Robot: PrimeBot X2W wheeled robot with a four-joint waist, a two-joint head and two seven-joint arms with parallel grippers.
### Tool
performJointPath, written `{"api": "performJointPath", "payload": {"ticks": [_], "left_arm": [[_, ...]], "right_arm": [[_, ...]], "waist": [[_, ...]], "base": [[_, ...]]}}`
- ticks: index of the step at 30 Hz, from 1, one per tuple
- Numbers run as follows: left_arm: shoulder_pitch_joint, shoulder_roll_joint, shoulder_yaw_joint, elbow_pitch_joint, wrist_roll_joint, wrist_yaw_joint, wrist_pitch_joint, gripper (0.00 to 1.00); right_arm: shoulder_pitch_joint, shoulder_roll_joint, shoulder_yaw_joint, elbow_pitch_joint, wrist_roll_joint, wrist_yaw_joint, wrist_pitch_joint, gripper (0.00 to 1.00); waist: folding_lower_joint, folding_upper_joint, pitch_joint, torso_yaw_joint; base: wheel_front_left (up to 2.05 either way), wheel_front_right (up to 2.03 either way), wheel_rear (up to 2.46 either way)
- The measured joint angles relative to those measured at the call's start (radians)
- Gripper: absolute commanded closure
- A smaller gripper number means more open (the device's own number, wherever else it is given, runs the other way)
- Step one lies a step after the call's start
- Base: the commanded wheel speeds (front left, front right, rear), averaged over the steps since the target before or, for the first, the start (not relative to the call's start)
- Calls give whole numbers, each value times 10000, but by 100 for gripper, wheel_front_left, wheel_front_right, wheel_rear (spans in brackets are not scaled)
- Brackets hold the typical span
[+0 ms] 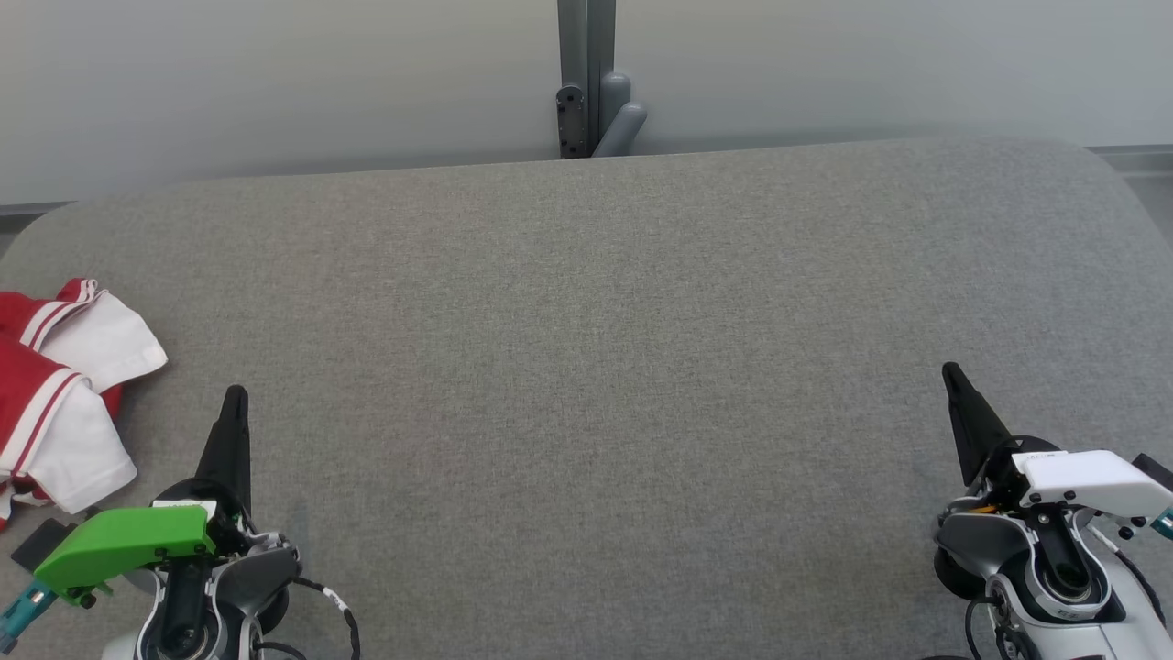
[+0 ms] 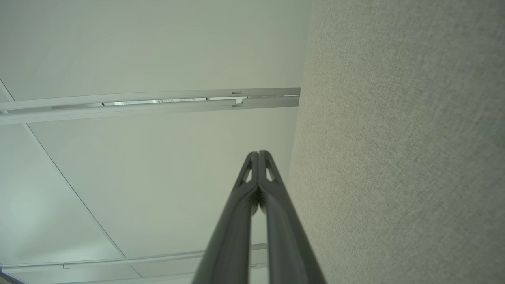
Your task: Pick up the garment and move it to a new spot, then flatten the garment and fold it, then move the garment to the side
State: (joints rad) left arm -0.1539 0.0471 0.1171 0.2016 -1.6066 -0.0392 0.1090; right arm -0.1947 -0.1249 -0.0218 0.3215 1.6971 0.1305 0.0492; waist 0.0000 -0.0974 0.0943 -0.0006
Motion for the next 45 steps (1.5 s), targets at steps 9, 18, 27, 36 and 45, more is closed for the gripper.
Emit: {"api": "performJointPath", "payload": {"ticks": [9,18,27,36,45], "left_arm": [[0,0,0,0,0,0,-2,100],[0,0,0,0,0,0,0,100],[0,0,0,-2,0,0,-2,100],[-1,0,0,-2,0,0,0,100],[-1,0,0,-2,0,0,0,100]], "right_arm": [[1,-77,86,-15,81,0,-71,100],[2,-148,207,-33,174,0,-159,100],[4,-219,328,-46,265,0,-249,100],[6,-337,464,-73,391,0,-349,100],[9,-437,612,-100,529,0,-466,100]], "waist": [[0,0,0,0],[0,0,1,0],[0,0,1,0],[0,0,2,0],[0,0,2,1]], "base": [[0,0,0],[0,0,0],[0,0,0],[0,0,0],[0,0,0]]}}
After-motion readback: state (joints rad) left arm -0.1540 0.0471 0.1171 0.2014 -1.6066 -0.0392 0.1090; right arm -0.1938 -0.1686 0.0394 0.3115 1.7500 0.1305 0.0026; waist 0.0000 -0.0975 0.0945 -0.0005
